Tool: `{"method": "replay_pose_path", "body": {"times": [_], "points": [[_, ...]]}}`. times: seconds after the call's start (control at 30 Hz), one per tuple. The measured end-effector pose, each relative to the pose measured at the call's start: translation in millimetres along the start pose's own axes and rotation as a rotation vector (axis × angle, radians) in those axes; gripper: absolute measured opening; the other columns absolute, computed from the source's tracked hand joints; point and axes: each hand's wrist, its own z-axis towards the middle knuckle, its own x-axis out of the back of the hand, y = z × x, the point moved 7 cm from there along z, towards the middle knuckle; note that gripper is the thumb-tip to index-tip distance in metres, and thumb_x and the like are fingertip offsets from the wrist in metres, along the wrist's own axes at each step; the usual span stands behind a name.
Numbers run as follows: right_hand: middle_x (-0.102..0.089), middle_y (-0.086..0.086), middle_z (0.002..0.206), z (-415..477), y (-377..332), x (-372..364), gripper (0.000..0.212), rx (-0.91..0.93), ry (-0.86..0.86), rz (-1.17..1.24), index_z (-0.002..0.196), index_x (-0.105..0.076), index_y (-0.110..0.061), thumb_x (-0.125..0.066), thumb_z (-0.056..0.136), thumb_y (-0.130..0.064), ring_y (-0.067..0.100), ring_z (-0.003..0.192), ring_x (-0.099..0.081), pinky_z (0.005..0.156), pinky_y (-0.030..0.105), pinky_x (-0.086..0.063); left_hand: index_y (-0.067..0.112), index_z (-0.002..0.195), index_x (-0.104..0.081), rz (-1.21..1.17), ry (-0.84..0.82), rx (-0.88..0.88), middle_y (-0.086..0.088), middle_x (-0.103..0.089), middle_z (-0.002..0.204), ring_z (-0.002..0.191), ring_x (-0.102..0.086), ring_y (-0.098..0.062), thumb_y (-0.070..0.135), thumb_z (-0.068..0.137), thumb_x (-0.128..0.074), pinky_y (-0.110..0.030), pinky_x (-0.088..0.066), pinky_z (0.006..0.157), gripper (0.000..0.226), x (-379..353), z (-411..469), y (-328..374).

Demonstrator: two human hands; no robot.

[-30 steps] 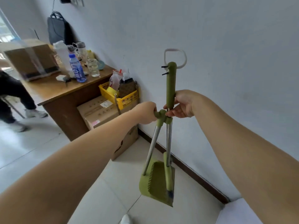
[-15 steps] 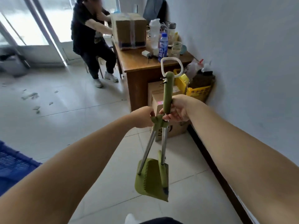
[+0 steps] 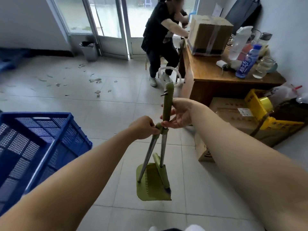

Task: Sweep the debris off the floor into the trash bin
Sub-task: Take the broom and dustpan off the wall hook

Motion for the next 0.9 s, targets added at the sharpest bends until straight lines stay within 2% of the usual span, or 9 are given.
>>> {"method": "replay_pose_path", "body": {"times": [0.1, 0.3, 0.43, 0.5, 0.6, 0.67, 0.73, 0.8, 0.9], "points": [[-0.062, 0.025, 0.096, 24, -26, -38, 0.049, -0.002, -0.029, -0.022, 0.121, -0.055, -0.001, -0.06, 0.088, -0.037, 0.027, 0.064, -0.067, 0.062, 0.027, -0.059, 0.003, 0.089, -0.068, -0.058, 0.051, 0.082, -0.009, -0.064, 0.079, 0.074, -0.059, -0.02, 0.03, 0.086, -0.068, -0.041, -0.055, 0.08, 0.027, 25, 8, -38], [-0.055, 0.025, 0.099, 73, -85, -88, 0.038, 0.006, -0.085, -0.083, 0.114, -0.055, 0.002, -0.059, 0.089, -0.026, 0.031, 0.067, -0.065, 0.076, 0.03, -0.059, 0.003, 0.086, -0.068, -0.141, 0.155, 0.206, -0.01, -0.064, 0.076, 0.071, -0.06, -0.022, 0.033, 0.087, -0.067, -0.044, -0.056, 0.079, 0.03, 66, 35, -88], [-0.053, 0.023, 0.105, 106, -125, -108, 0.027, 0.035, -0.138, -0.127, 0.109, -0.055, 0.001, -0.059, 0.088, -0.016, 0.035, 0.074, -0.062, 0.066, 0.031, -0.059, 0.004, 0.084, -0.066, -0.189, 0.218, 0.283, -0.009, -0.062, 0.075, 0.07, -0.059, -0.022, 0.032, 0.088, -0.066, -0.043, -0.056, 0.078, 0.029, 90, 58, -110], [-0.053, 0.024, 0.1, 120, -147, -114, 0.02, 0.019, -0.173, -0.143, 0.102, -0.054, 0.002, -0.058, 0.088, -0.012, 0.035, 0.071, -0.061, 0.062, 0.031, -0.059, 0.005, 0.082, -0.064, -0.21, 0.24, 0.313, -0.007, -0.06, 0.071, 0.068, -0.057, -0.021, 0.03, 0.088, -0.066, -0.039, -0.054, 0.073, 0.026, 102, 71, -114], [-0.055, 0.037, 0.075, 140, -177, -124, 0.016, -0.063, -0.234, -0.208, 0.098, -0.054, 0.003, -0.055, 0.089, -0.01, 0.031, 0.061, -0.062, 0.057, 0.031, -0.06, 0.004, 0.081, -0.062, -0.235, 0.284, 0.358, -0.006, -0.057, 0.068, 0.065, -0.053, -0.02, 0.029, 0.088, -0.066, -0.033, -0.047, 0.064, 0.026, 120, 92, -121], [-0.051, 0.041, 0.058, 152, -194, -130, 0.016, -0.109, -0.253, -0.26, 0.1, -0.052, 0.004, -0.053, 0.09, -0.009, 0.027, 0.061, -0.062, 0.058, 0.03, -0.059, 0.004, 0.081, -0.061, -0.26, 0.307, 0.378, -0.006, -0.056, 0.068, 0.064, -0.052, -0.019, 0.029, 0.088, -0.067, -0.033, -0.045, 0.062, 0.027, 129, 105, -126], [-0.049, 0.043, 0.062, 160, -208, -136, 0.016, -0.15, -0.26, -0.286, 0.1, -0.05, 0.006, -0.052, 0.09, -0.007, 0.024, 0.061, -0.061, 0.057, 0.028, -0.057, 0.005, 0.08, -0.059, -0.293, 0.327, 0.404, -0.007, -0.056, 0.069, 0.064, -0.052, -0.019, 0.027, 0.087, -0.068, -0.033, -0.045, 0.062, 0.025, 135, 116, -134], [-0.048, 0.041, 0.073, 171, -220, -142, 0.015, -0.186, -0.27, -0.297, 0.097, -0.051, 0.007, -0.052, 0.089, -0.005, 0.023, 0.06, -0.058, 0.05, 0.027, -0.057, 0.005, 0.082, -0.059, -0.319, 0.344, 0.424, -0.005, -0.056, 0.068, 0.063, -0.052, -0.018, 0.026, 0.087, -0.068, -0.03, -0.044, 0.058, 0.023, 141, 126, -140], [-0.05, 0.039, 0.064, 190, -236, -149, 0.022, -0.235, -0.265, -0.312, 0.098, -0.05, 0.009, -0.052, 0.087, -0.009, 0.018, 0.059, -0.053, 0.042, 0.023, -0.054, 0.003, 0.09, -0.062, -0.327, 0.364, 0.442, -0.004, -0.058, 0.071, 0.064, -0.053, -0.017, 0.026, 0.087, -0.067, -0.029, -0.044, 0.058, 0.024, 152, 145, -151]]}}
